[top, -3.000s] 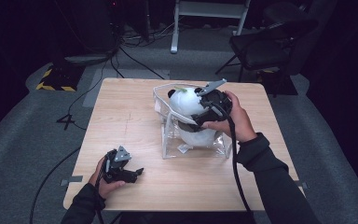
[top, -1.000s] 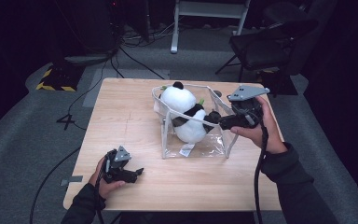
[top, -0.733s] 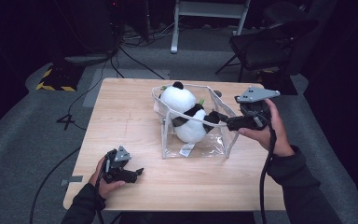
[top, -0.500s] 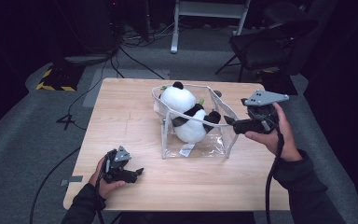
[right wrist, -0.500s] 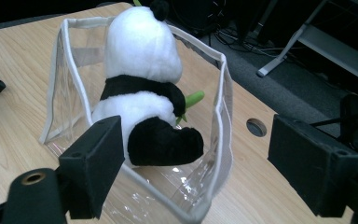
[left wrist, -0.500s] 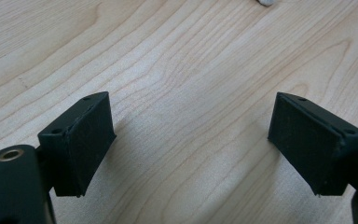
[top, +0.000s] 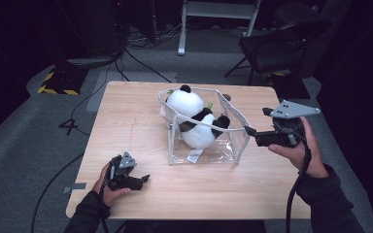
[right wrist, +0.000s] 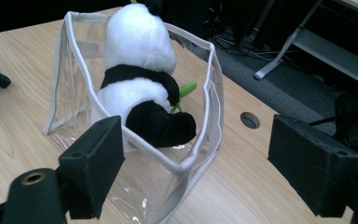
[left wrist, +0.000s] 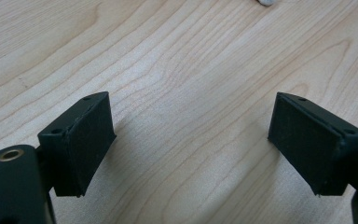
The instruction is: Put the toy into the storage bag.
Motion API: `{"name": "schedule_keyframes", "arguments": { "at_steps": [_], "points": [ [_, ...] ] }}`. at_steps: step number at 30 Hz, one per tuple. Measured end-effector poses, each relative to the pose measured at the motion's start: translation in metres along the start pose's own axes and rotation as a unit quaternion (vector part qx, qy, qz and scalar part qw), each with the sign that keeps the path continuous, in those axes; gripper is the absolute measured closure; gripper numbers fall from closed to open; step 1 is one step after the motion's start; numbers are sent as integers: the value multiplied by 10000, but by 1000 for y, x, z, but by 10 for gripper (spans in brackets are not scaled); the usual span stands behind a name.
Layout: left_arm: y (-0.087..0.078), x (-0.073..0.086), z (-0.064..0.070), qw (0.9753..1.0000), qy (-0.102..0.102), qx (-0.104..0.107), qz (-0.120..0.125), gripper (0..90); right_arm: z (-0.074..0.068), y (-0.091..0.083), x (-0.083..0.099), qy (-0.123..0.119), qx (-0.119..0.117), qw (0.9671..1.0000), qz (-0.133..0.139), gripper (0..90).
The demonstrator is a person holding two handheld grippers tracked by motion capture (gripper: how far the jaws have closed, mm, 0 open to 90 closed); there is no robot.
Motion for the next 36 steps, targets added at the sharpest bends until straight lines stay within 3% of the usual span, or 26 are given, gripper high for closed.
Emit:
{"name": "schedule_keyframes", "arguments": {
  "at_steps": [13, 20, 30, 36],
  "points": [
    [0, 0, 0, 10000, 3, 2, -3, 142, 1, -8, 19, 24, 4, 10000, 54, 186],
    [0, 0, 0, 10000, 7, 5, 1, 142, 4, -6, 38, 61, -22, 10000, -68, 185],
    [0, 0, 0, 10000, 7, -1, -1, 142, 5, 9, 70, 74, 34, 9994, -329, 185],
    [0, 0, 0, 10000, 7, 3, 2, 142, 7, 17, 84, 164, 118, 9992, -349, 188]
  ]
}}
Point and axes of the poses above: each handheld gripper's, and its own axes: y roughly forward along the jaws, x roughly out of its underside, z roughly to its right, the point moved 10 cm from there along y, roughly forward along the jaws, and after that the axes turned 10 degrees about -y, right-handed, at the moved point
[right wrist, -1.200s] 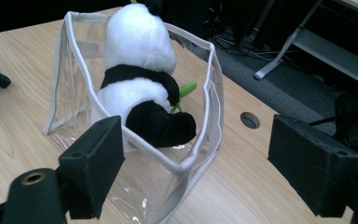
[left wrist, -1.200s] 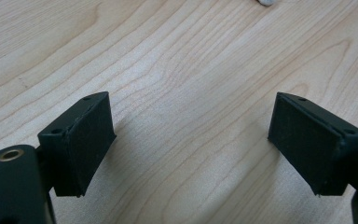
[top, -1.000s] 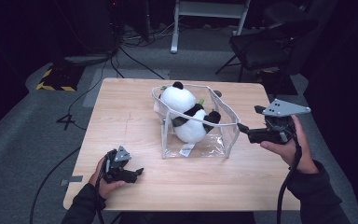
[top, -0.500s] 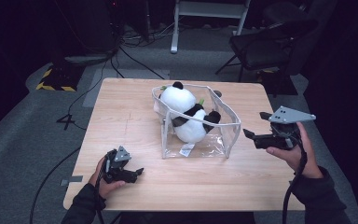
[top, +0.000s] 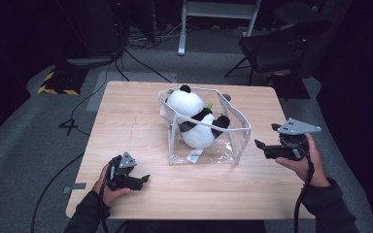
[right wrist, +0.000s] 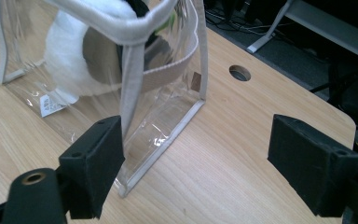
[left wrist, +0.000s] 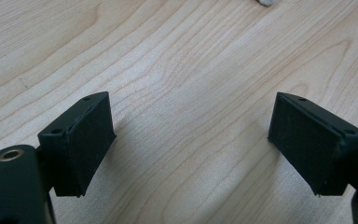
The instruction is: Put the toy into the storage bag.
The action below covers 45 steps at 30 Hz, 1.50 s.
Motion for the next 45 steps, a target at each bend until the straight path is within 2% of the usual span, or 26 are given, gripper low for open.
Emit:
{"name": "schedule_keyframes", "arguments": {
  "at_steps": [13, 21, 27, 37, 45],
  "points": [
    [0, 0, 0, 10000, -1, 1, 0, 142, -5, 25, 40, 191, -57, 9991, -375, 193],
    [0, 0, 0, 10000, -5, -5, -2, 142, -12, 36, 56, 295, -144, 9983, -483, 195],
    [0, 0, 0, 10000, 0, -5, -2, 142, -16, 42, 69, 315, -176, 9977, -572, 196],
    [0, 0, 0, 10000, -1, 1, -1, 142, -24, 48, 93, 528, -239, 9959, -695, 203],
    [0, 0, 0, 10000, -1, -4, -3, 142, -28, 46, 109, 568, -332, 9949, -758, 203]
  ]
}}
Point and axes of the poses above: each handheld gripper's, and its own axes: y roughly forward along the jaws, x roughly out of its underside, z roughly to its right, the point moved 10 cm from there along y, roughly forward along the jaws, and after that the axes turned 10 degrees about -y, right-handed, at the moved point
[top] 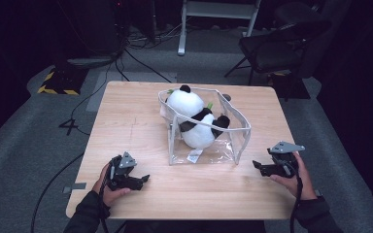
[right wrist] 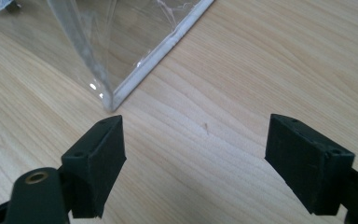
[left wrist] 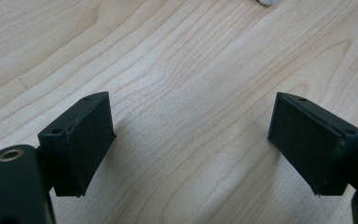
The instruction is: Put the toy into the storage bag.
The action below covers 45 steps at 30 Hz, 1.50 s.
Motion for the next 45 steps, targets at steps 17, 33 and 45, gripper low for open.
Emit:
{"name": "schedule_keyframes", "arguments": {
  "at_steps": [17, 33, 45],
  "points": [
    [0, 0, 0, 10000, -5, 4, -1, 142, -4, 2, 32, 133, -134, 9997, -159, 207],
    [0, 0, 0, 10000, -9, 1, 2, 142, -5, -2, 50, 295, -198, 9993, -67, 215],
    [0, 0, 0, 10000, -10, 0, -2, 142, -7, -1, 63, 471, -249, 9986, 2, 194]
  ]
}}
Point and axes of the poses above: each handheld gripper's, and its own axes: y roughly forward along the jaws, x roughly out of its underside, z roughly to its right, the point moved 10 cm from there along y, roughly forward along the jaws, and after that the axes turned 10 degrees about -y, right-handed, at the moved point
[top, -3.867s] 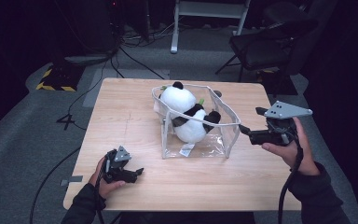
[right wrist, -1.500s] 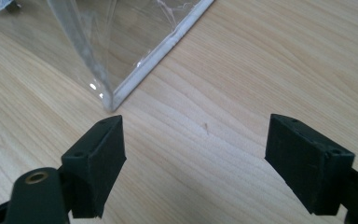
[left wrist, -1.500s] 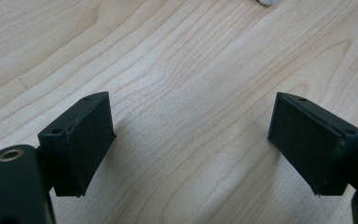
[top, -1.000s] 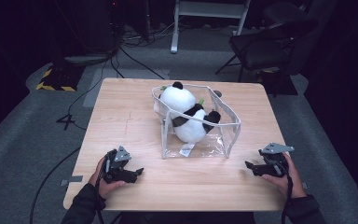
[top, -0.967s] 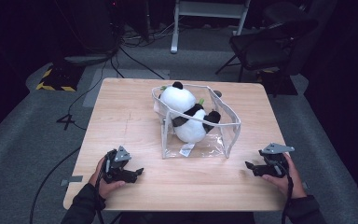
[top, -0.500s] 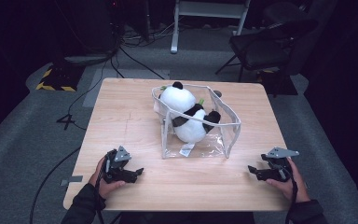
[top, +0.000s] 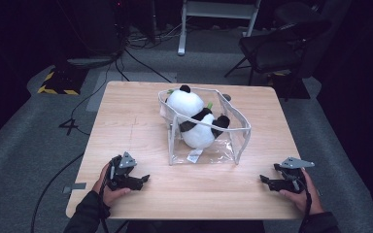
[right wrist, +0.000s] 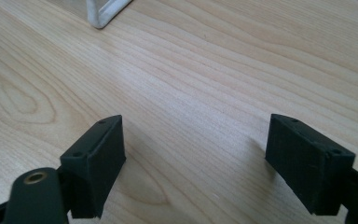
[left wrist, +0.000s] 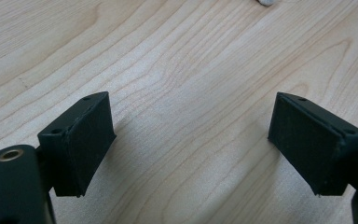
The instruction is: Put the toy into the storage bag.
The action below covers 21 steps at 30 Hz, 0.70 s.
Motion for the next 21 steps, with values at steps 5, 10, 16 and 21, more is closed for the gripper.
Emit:
{"name": "schedule_keyframes", "arguments": {
  "at_steps": [5, 10, 16, 21],
  "points": [
    [0, 0, 0, 10000, 1, 0, 2, 142, 1, -2, 3, 35, 32, 9998, 210, 187],
    [0, 0, 1, 10000, -68, 0, 18, 142, 1, -2, 4, 5, 2, 9998, 220, 187],
    [0, 0, 0, 10000, -28, -25, -2, 140, 0, -3, 4, 5, -22, 9997, 231, 194],
    [1, 0, 0, 10000, -56, -24, 1, 138, 0, -3, 5, 7, -51, 9997, 246, 195]
  ]
}}
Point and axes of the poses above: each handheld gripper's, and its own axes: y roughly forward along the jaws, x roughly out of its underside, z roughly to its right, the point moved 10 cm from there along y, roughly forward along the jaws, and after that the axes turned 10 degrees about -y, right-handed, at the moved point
